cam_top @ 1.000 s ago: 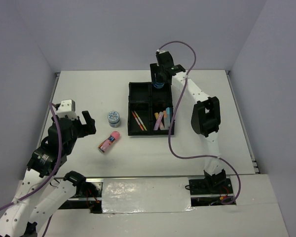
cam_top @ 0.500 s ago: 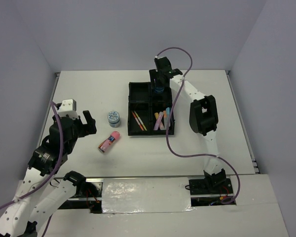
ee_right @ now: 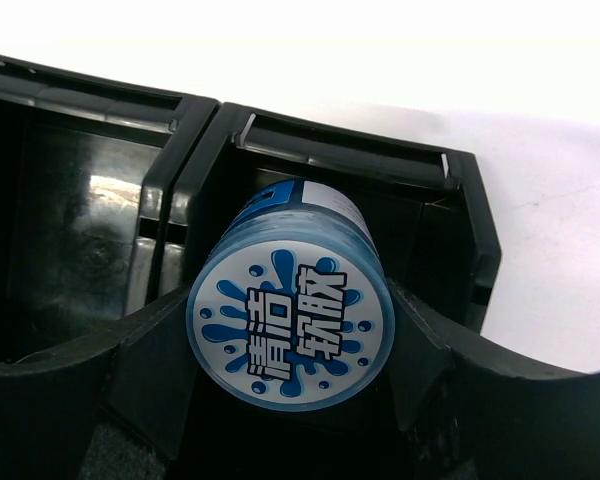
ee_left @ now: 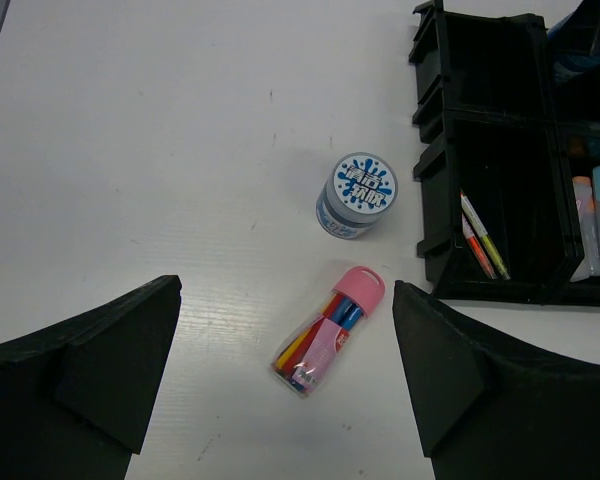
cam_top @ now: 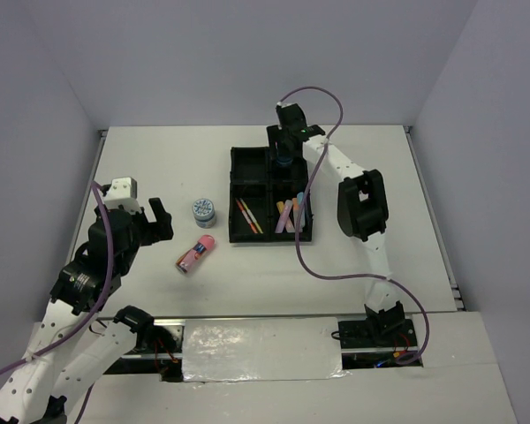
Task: Sort the stationery into containers
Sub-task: Place the stationery in the storage box.
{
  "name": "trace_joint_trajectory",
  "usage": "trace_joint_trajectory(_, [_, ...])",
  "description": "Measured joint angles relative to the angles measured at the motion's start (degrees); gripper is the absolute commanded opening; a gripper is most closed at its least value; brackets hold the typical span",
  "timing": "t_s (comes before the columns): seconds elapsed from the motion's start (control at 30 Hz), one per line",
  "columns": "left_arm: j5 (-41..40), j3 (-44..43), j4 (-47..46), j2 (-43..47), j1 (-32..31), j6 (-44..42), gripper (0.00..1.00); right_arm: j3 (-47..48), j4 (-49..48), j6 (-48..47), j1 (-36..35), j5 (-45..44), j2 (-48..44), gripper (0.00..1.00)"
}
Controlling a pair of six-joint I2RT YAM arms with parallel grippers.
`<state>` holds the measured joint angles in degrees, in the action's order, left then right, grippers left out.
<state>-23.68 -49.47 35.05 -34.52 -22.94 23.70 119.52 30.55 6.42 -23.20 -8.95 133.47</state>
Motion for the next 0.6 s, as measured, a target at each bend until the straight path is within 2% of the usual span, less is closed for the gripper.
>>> trace_joint_trajectory(0.07, [0.0,0.0,0.0,0.0,0.0,0.0,0.99,0.1,-0.1,-0.1,0.0,0.1,0.6,0.52])
trace_joint_trajectory(0.13, [0.0,0.0,0.0,0.0,0.0,0.0,0.99,0.1,-0.1,-0.1,0.0,0.2,1.2,0.60])
trace_joint_trajectory(0.23, [0.1,0.0,-0.2,0.0,0.0,0.0,0.99,0.1,-0.1,-0.1,0.0,0.4,1.8,0.61])
trace_joint_trajectory(0.27, [0.1,0.0,-0.2,0.0,0.0,0.0,0.99,0.1,-0.1,-0.1,0.0,0.4,1.8,0.67])
trace_joint_trajectory(0.3, [0.2,0.0,-0.2,0.0,0.0,0.0,0.99,0.1,-0.1,-0.1,0.0,0.4,1.8,0.78])
trace_joint_trajectory(0.33, [0.3,0.0,-0.3,0.0,0.0,0.0,0.99,0.1,-0.2,-0.1,0.0,0.4,1.8,0.79])
trace_joint_trajectory(0.37, [0.4,0.0,-0.3,0.0,0.0,-0.1,0.99,0.2,-0.3,-0.2,0.0,0.3,1.8,0.99])
trace_joint_trajectory(0.6, [0.7,0.0,-0.3,0.0,0.0,-1.1,0.99,1.4,-1.4,-0.8,0.0,-0.3,1.3,1.00])
